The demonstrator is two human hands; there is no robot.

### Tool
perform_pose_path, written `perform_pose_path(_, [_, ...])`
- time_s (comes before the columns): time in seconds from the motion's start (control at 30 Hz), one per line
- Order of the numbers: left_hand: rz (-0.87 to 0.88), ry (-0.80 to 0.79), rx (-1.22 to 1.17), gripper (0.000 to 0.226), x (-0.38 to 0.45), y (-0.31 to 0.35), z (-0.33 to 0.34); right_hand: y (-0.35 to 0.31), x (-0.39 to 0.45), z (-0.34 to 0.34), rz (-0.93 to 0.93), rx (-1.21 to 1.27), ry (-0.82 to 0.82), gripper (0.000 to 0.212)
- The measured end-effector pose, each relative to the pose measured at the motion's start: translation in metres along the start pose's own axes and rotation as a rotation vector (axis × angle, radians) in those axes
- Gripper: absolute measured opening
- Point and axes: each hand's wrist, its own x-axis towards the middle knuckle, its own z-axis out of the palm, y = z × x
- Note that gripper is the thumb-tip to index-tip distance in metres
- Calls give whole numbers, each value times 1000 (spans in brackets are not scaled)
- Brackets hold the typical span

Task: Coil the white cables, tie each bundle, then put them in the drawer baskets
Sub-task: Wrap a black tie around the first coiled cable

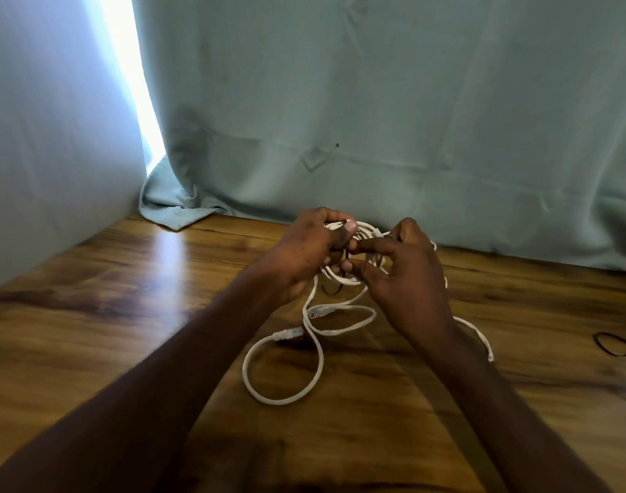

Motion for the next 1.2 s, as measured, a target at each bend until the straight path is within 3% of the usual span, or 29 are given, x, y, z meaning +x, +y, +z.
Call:
perform_pose_path(0.13, [-25,-88,-169,18,-2,3,0,-3,2,-4,122,197,-85,16])
perform_pose_path(0.2, [-9,-32,-171,15,-1,5,1,-7,3,-9,187,359,-114,10])
perform_pose_path(0.27, [56,84,63,12,2,1,-1,-10,4,-16,296,602,-116,5])
perform_pose_path(0.33, [143,134,288,9,3,-7,0,-11,6,-19,422,798,-108,15])
perform_pose_path(0.47, [313,156,448,4,3,-15,4,-11,6,-18,563,1071,-203,29])
perform_pose_path(0.57, [411,85,580,11,3,-14,-1,-11,8,-24,616,1221,-178,26])
perform_pose_path(0.67, [464,-29,877,25,4,-12,-2,-12,7,-26,598,1215,-166,25])
perform_pose_path(0.77, [474,-112,962,41,2,-9,2,-12,8,-25,630,1179,-137,23])
perform_pose_path(0.83, [526,-176,949,48,-1,-9,7,-8,11,-25,660,1131,-99,22])
perform_pose_path(1.03, [588,-358,715,40,-14,-3,28,-4,10,-34,688,1074,98,26])
perform_pose_path(1.13, [654,-341,709,32,-20,-6,47,-1,10,-40,706,1109,118,17])
perform_pose_path(1.2, [672,-286,696,28,-22,-8,54,8,14,-42,709,1095,142,22])
